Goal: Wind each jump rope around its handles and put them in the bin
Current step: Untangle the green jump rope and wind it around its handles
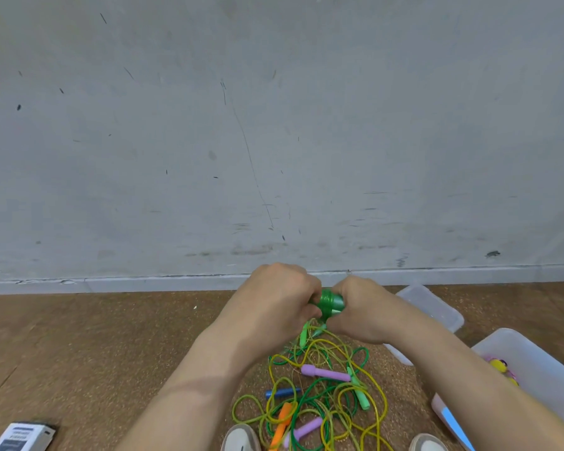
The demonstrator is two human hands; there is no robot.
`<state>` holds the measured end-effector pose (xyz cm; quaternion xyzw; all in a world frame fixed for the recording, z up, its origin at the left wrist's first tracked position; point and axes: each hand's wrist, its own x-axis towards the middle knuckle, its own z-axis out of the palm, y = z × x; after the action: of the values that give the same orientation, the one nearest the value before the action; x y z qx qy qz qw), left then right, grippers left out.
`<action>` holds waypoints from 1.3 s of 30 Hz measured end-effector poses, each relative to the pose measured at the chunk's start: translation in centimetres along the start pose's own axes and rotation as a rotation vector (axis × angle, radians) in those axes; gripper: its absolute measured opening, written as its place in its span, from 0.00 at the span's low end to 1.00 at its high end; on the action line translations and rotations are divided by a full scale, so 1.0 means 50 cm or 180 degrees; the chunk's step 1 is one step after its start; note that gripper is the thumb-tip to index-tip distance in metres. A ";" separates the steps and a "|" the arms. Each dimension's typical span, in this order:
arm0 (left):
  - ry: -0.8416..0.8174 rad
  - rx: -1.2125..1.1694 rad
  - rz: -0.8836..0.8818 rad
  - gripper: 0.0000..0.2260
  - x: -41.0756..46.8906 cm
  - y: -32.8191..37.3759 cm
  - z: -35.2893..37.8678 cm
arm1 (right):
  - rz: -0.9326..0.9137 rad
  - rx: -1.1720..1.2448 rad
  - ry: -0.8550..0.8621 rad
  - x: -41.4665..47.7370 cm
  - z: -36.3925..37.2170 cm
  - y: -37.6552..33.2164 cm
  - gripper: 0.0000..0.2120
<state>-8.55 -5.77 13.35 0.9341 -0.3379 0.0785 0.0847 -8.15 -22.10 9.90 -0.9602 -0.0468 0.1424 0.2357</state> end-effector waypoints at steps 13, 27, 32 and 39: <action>-0.1030 -0.2977 -0.0847 0.13 -0.013 -0.058 0.005 | -0.0942 -0.0030 -0.1026 -0.046 -0.024 -0.009 0.10; -0.0568 -0.4105 -0.1679 0.24 0.017 -0.020 0.051 | -0.0516 0.3598 -0.0501 -0.039 -0.020 -0.038 0.10; -0.0389 -0.1033 -0.0938 0.18 0.000 -0.021 0.047 | 0.0233 0.2855 0.0630 -0.002 -0.014 -0.002 0.11; -0.0074 0.0069 -0.0142 0.11 -0.010 -0.001 0.004 | 0.0224 0.0370 0.0819 0.021 0.010 0.015 0.12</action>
<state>-8.90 -5.47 13.04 0.9431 -0.3171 0.0693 0.0724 -7.28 -22.39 8.85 -0.9563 0.0259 0.0287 0.2898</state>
